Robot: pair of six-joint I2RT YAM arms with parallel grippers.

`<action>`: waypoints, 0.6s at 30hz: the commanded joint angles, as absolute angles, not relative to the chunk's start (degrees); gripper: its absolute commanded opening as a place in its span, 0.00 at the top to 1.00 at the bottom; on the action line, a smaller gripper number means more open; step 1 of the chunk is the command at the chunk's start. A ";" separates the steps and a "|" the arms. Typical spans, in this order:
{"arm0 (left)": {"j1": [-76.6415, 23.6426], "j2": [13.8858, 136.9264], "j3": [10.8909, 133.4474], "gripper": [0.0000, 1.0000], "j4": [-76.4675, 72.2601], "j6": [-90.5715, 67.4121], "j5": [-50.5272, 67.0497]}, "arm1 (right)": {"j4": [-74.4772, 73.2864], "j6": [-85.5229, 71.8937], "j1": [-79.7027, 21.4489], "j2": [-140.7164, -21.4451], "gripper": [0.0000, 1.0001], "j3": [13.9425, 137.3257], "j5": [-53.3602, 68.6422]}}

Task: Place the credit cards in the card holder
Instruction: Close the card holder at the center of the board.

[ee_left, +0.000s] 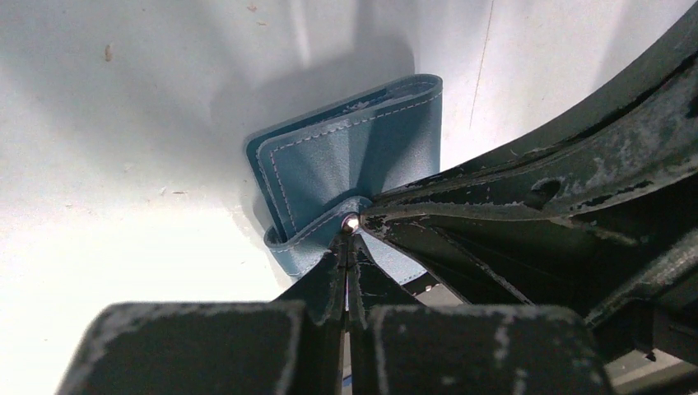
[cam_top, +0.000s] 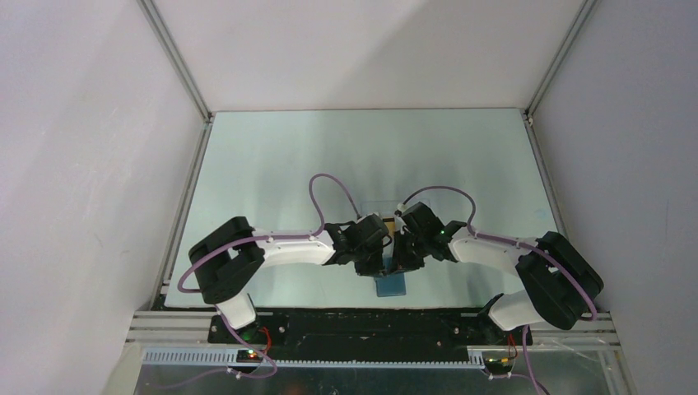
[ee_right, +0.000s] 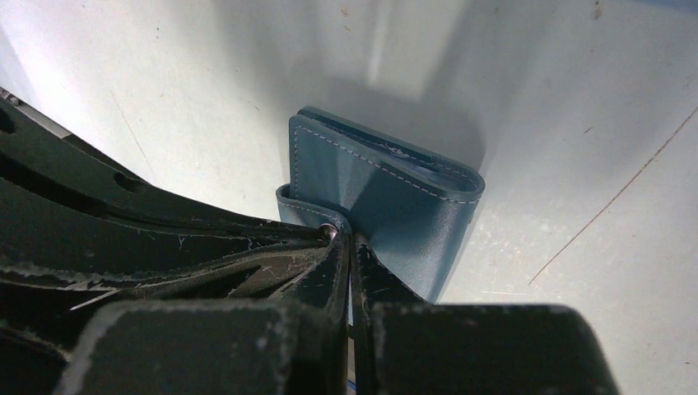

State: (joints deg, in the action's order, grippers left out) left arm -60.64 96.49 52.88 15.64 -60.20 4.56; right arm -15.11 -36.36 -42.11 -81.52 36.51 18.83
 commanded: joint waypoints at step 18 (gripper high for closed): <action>-60.88 98.37 54.60 1.00 26.69 -59.89 -1.86 | -21.15 -34.96 -45.50 -83.74 1.00 35.46 12.71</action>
State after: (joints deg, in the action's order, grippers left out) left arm -61.01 96.71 54.78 20.45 -61.04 2.57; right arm -15.16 -36.38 -43.90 -81.54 36.99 17.02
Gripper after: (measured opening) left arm 0.003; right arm 0.007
